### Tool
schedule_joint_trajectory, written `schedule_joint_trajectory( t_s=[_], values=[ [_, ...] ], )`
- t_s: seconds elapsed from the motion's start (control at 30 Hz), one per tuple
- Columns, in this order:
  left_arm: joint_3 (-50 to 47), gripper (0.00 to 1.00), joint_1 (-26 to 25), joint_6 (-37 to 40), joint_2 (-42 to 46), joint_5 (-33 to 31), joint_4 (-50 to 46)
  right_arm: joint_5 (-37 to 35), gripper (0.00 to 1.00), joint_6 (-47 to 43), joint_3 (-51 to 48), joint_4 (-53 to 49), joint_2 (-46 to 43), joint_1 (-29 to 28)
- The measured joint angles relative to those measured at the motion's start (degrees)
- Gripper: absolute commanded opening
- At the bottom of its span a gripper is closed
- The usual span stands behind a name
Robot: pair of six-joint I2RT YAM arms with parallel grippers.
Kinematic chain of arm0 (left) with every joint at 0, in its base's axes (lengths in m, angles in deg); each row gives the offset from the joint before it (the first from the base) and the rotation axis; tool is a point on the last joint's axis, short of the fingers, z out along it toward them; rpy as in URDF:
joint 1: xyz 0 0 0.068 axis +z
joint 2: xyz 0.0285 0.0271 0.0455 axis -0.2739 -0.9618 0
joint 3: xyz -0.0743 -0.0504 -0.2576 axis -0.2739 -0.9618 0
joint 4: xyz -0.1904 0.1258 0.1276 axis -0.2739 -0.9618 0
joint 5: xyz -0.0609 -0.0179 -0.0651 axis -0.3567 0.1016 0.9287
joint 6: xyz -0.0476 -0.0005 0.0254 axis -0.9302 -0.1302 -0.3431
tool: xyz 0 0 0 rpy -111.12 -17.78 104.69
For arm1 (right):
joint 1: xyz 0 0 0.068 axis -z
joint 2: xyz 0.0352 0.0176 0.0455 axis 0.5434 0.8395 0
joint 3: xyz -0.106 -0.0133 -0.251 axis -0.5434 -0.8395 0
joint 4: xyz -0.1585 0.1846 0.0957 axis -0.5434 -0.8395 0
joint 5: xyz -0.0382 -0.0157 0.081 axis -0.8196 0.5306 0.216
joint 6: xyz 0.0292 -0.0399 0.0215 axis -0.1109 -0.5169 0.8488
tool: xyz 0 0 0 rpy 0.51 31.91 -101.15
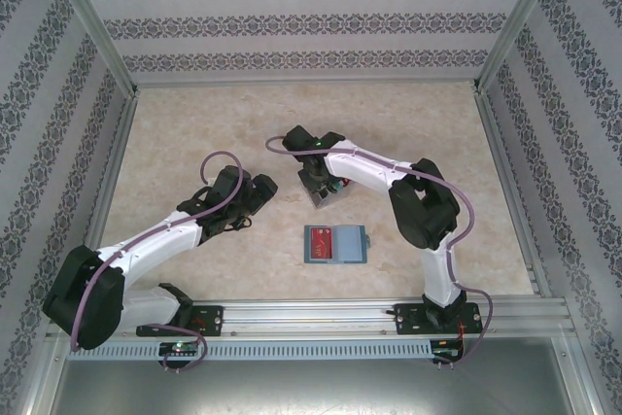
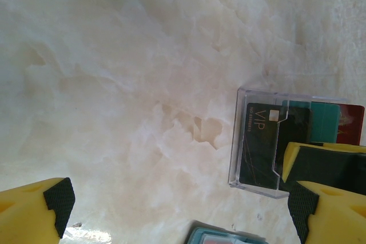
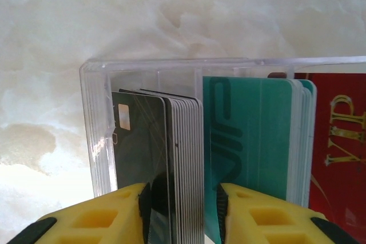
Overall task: Put the credit cards into the card holder
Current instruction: Pick up the credit card from the storage box.
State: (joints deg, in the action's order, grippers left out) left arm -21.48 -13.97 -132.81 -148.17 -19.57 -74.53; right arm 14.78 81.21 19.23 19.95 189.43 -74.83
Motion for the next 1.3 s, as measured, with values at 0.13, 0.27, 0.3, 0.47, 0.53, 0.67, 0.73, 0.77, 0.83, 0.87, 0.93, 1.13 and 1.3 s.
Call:
schedule_joint_trajectory(
  t_s=[0.13, 0.27, 0.3, 0.47, 0.53, 0.67, 0.73, 0.77, 0.83, 0.87, 0.93, 1.13, 1.3],
  values=[
    [0.0, 0.98, 0.0, 0.0, 0.0, 0.1, 0.0, -1.3, 0.37, 0.0, 0.0, 0.0, 0.6, -0.6],
    [0.0, 0.98, 0.0, 0.0, -0.1, 0.2, 0.0, -3.9, 0.36, -0.1, 0.1, 0.0, 0.8, -1.7],
    [0.0, 0.98, 0.0, 0.0, -0.1, 0.2, 0.0, -5.0, 0.36, -0.2, 0.1, 0.0, 0.8, -2.1],
    [0.0, 0.98, 0.0, 0.0, -0.3, 0.2, 0.0, -9.1, 0.35, -1.1, 0.1, 0.0, 0.8, -2.8],
    [0.0, 0.98, 0.0, 0.0, -0.3, 0.2, 0.0, -10.1, 0.35, -1.3, 0.1, 0.0, 0.8, -2.8],
    [0.0, 0.98, 0.0, 0.0, -0.3, 0.2, 0.0, -10.7, 0.33, -1.4, 0.1, 0.0, 0.7, -2.8],
    [0.0, 0.98, 0.0, 0.0, -0.3, 0.2, 0.0, -10.7, 0.33, -1.4, 0.1, 0.0, 0.7, -2.8],
    [0.0, 0.98, 0.0, 0.0, -0.3, 0.2, 0.0, -10.7, 0.32, -1.4, 0.1, 0.0, 0.7, -2.8],
    [0.0, 0.98, 0.0, 0.0, -0.3, 0.2, 0.0, -10.7, 0.31, -1.4, 0.1, 0.0, 0.7, -2.8],
    [0.0, 0.98, 0.0, 0.0, -0.3, 0.2, 0.0, -10.7, 0.30, -1.4, 0.1, 0.0, 0.6, -2.8],
    [0.0, 0.98, 0.0, 0.0, -0.3, 0.2, 0.0, -10.6, 0.28, -1.3, 0.1, 0.0, 0.4, -2.7],
    [0.0, 0.98, 0.0, 0.0, -0.3, 0.2, 0.0, -10.1, 0.25, -1.3, -0.1, 0.1, 0.3, -2.3],
    [0.0, 0.98, 0.0, 0.0, -0.5, 0.2, 0.0, -9.4, 0.20, -1.2, -0.7, 0.5, -0.1, -2.1]
  ],
)
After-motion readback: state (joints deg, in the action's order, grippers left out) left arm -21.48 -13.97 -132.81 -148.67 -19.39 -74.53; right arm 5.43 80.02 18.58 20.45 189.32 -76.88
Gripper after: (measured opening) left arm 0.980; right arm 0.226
